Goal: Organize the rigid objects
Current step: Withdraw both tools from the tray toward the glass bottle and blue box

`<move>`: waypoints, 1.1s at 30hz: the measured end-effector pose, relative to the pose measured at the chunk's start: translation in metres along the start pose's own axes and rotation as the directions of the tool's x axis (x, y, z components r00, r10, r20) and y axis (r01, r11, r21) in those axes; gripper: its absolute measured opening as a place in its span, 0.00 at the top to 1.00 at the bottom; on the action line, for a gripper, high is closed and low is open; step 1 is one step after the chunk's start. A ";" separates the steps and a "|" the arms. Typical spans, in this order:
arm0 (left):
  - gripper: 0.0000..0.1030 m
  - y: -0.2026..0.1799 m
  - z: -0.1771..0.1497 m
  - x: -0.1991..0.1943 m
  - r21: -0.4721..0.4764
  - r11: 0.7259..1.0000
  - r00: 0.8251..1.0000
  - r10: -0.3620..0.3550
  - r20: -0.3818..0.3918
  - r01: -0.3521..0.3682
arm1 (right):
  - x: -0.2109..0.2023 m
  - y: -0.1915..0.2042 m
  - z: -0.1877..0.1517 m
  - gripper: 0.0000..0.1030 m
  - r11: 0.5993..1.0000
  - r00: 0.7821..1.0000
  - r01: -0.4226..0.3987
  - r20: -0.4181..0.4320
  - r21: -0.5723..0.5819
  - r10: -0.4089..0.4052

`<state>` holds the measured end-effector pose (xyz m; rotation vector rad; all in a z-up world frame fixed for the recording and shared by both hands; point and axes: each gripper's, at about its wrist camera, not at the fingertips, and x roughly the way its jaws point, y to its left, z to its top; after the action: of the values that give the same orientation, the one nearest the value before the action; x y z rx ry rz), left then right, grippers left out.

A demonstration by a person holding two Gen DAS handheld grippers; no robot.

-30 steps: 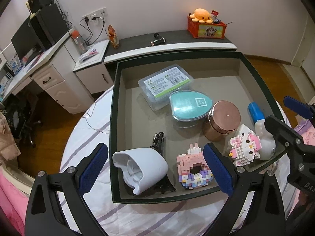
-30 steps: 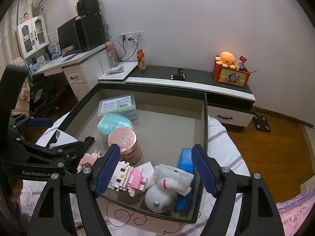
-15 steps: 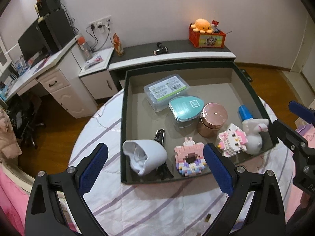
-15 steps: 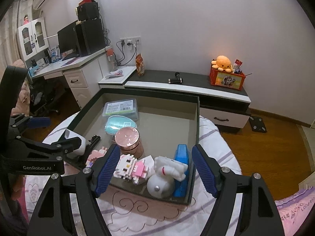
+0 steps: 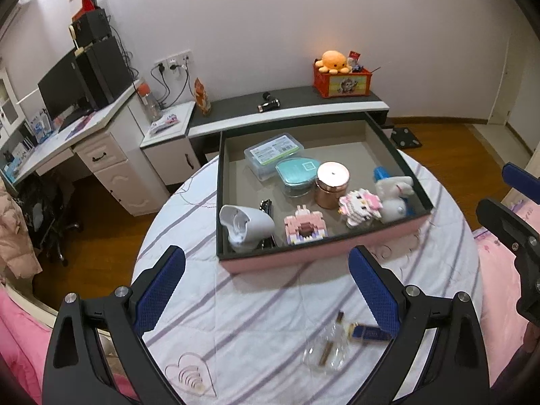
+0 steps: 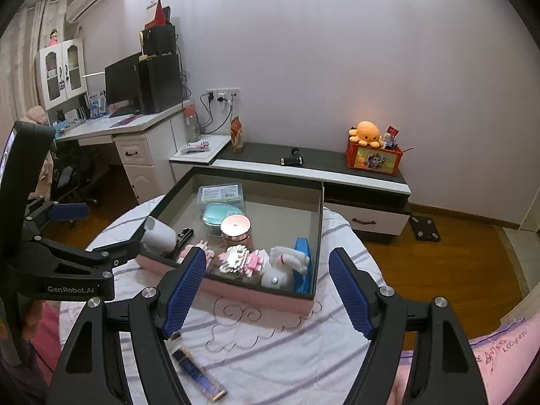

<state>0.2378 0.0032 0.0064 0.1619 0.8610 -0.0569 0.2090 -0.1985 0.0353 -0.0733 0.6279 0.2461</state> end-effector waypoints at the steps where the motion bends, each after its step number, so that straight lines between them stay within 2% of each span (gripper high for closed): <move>1: 0.03 -0.001 -0.004 -0.006 0.002 1.000 1.000 0.002 0.009 -0.002 | -0.008 0.001 -0.003 0.25 1.000 1.000 -0.002 0.007 0.002 0.002; 16: 0.00 0.003 -0.074 -0.079 -0.061 0.998 0.992 0.002 0.124 0.005 | -0.090 0.022 -0.056 0.23 0.999 0.995 -0.017 0.099 0.034 0.014; 22: 0.00 0.005 -0.093 -0.100 -0.104 0.993 0.985 -0.030 0.168 0.048 | -0.104 0.029 -0.072 0.23 0.999 0.995 -0.008 0.102 0.044 0.004; 28: 0.00 0.004 -0.104 -0.117 -0.119 0.993 0.975 0.015 0.221 0.012 | -0.115 0.035 -0.080 0.22 0.999 0.994 -0.004 0.112 0.044 0.000; 33: 0.00 0.001 -0.109 -0.120 -0.122 0.992 0.974 -0.012 0.228 0.041 | -0.123 0.034 -0.082 0.21 0.999 0.991 -0.005 0.130 0.049 -0.001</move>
<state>0.0781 0.0206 0.0279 0.0243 0.6365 -0.0451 0.0572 -0.2025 0.0420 -0.0091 0.5038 0.2352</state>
